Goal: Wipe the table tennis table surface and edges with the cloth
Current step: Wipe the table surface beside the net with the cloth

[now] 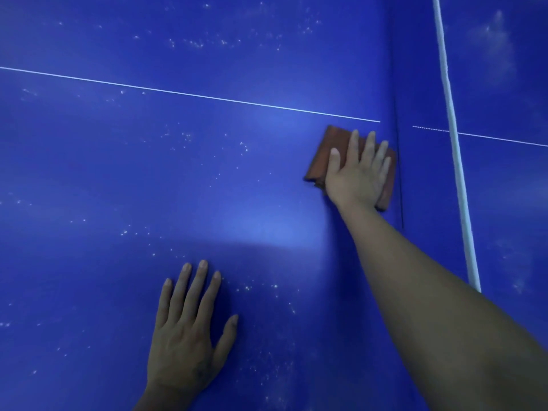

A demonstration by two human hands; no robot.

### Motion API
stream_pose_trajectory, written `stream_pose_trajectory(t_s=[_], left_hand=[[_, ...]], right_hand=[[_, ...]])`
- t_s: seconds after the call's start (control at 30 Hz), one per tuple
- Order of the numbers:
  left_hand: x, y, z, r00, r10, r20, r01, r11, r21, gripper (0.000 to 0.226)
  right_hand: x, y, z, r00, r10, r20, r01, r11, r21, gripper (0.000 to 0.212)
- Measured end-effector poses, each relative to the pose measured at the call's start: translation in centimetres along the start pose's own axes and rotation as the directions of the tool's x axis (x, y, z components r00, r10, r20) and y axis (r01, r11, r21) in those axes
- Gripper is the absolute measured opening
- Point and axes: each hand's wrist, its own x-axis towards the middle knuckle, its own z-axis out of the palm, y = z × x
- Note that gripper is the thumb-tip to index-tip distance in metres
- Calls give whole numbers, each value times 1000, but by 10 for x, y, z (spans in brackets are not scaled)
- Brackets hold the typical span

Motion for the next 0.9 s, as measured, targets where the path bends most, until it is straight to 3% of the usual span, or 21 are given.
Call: stream_pose_trajectory(t_s=[0.1,0.23,0.47,0.7,0.8,0.9], left_hand=[[1,0,-2,1000,1,2,-1,1000,5,77],[2,1,-1,1000,-2,-1,2,1000,10,76],[2,1,-2,1000,-3,5,3,1000,-2,76],[2,2,-3,1000,-6,21,6,1000,4,74],[1,1,-4,1000,-10,28,10,1000,-1,73],[2,1,-4,1000,-10,25,10,1000,-13,74]], right_hand=[[-13,-44,5,980,-200,-1,200,980,-15,67],[-50,-76,14,880,-472,53,473,881,-13,67],[5,-35,-1,953,-293,70,300,944,-134,78],[80,-72,-11,925,-369,89,377,921,-100,94],[85,-76,-18,863,-501,61,500,866,24,86],[85,-67,-25,712,-702,26,698,710,94,73]])
